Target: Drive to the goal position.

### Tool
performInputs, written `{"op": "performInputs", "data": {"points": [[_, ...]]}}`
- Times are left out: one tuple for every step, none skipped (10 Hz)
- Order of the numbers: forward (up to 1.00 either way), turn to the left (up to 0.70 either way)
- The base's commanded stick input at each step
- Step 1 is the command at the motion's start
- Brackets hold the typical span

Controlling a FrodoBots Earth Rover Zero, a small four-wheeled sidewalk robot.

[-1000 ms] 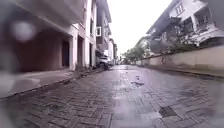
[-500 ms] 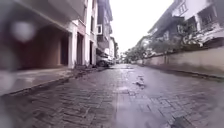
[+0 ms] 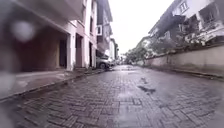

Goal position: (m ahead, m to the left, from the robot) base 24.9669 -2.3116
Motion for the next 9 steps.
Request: {"op": "performInputs", "data": {"points": [[0.7, 0.0], [0.7, 0.0], [0.7, 0.0], [0.7, 0.0], [0.7, 0.0], [0.7, 0.0], [0.7, 0.0], [0.7, 0.0], [0.7, 0.0]]}}
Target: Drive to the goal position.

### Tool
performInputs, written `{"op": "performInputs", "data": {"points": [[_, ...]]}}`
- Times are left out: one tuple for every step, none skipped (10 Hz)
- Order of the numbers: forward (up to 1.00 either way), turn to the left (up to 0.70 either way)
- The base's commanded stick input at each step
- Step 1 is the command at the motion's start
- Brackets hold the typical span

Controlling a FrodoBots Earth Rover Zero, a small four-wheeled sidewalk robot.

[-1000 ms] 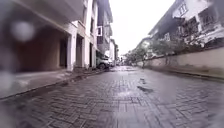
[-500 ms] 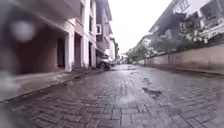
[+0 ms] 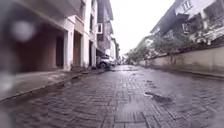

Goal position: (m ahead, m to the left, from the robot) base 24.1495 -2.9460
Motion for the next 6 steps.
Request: {"op": "performInputs", "data": {"points": [[0.7, 0.0], [0.7, 0.0], [0.7, 0.0], [0.7, 0.0], [0.7, 0.0], [0.7, 0.0]]}}
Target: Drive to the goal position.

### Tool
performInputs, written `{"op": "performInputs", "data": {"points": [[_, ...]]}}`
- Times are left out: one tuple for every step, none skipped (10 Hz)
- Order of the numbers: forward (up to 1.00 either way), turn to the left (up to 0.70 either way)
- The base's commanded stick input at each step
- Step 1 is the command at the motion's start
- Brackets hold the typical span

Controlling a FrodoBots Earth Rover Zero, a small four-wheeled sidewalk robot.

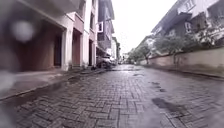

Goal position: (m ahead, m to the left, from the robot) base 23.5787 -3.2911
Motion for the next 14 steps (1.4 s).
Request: {"op": "performInputs", "data": {"points": [[0.7, 0.0], [0.7, 0.0], [0.7, 0.0], [0.7, 0.0], [0.7, 0.0], [0.7, 0.0], [0.7, 0.0], [0.7, 0.0], [0.7, 0.0], [0.7, 0.0], [0.7, 0.0], [0.7, 0.0], [0.7, 0.0], [0.7, 0.0]]}}
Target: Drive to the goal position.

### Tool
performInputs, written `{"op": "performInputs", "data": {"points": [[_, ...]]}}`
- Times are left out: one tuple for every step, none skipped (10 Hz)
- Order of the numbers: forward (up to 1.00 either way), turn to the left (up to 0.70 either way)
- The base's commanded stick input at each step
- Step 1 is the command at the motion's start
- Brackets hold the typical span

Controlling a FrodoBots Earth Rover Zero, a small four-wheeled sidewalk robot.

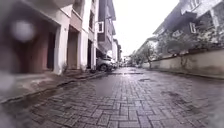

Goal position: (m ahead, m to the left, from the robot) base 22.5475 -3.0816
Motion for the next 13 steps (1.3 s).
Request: {"op": "performInputs", "data": {"points": [[0.7, 0.0], [0.7, 0.0], [0.7, 0.0], [0.7, 0.0], [0.7, 0.0], [0.7, 0.0], [0.7, 0.0], [0.7, 0.0], [0.7, 0.0], [0.7, 0.0], [0.7, 0.0], [0.7, -0.04], [0.7, -0.15]]}}
